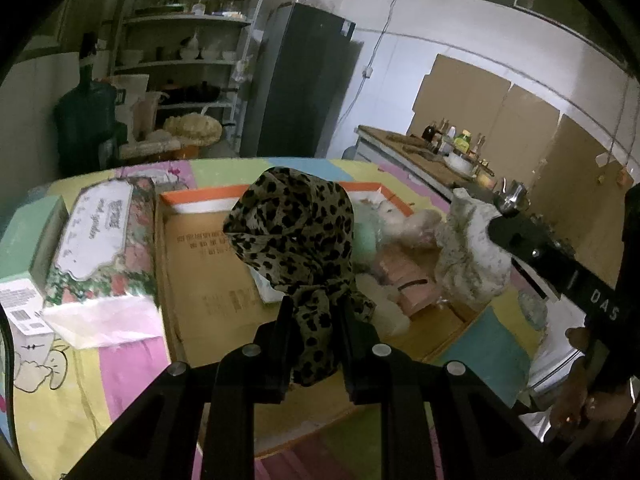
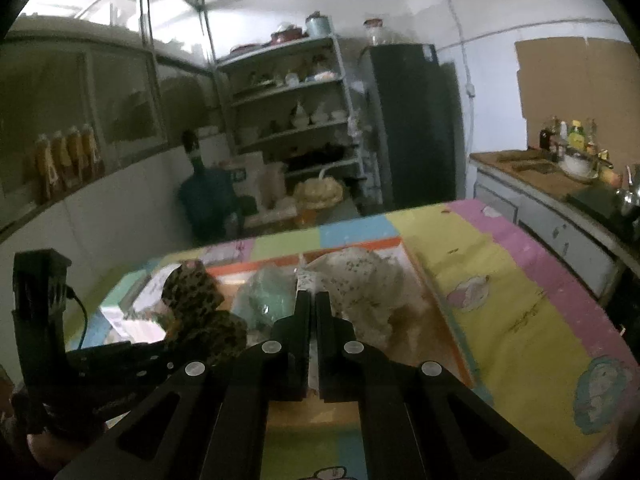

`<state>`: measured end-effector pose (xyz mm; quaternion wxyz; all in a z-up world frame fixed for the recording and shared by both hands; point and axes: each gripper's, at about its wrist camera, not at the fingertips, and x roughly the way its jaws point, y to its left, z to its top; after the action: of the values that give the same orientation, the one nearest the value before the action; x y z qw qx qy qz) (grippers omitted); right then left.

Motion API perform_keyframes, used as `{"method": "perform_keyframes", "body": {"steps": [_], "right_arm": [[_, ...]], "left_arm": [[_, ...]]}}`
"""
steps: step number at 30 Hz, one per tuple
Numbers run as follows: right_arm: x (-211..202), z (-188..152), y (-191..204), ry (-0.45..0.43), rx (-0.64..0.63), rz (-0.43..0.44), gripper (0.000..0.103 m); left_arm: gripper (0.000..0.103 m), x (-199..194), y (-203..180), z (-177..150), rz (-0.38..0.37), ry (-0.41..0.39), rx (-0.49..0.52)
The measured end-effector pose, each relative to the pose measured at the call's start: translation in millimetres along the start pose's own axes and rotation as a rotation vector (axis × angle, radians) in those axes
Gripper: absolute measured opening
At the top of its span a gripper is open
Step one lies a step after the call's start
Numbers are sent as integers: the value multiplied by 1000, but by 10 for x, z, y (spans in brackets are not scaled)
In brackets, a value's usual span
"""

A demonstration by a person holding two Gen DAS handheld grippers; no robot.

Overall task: Organize soft objects
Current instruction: 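Carry the leopard cloth and white floral cloth over the cardboard box, then open both tools to drop the two cloths into the box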

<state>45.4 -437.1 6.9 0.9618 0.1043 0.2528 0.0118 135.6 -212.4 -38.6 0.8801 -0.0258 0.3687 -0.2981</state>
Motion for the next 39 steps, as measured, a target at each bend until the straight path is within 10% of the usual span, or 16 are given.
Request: {"method": "perform_keyframes", "body": {"steps": [16, 27, 39], "right_arm": [[444, -129, 125, 96, -5, 93, 3], [593, -190, 99, 130, 11, 131, 9], [554, -162, 123, 108, 11, 136, 30]], "left_arm": [[21, 224, 62, -40, 17, 44, -24], [52, 279, 109, -36, 26, 49, -51], [56, 222, 160, -7, 31, 37, -56]]}}
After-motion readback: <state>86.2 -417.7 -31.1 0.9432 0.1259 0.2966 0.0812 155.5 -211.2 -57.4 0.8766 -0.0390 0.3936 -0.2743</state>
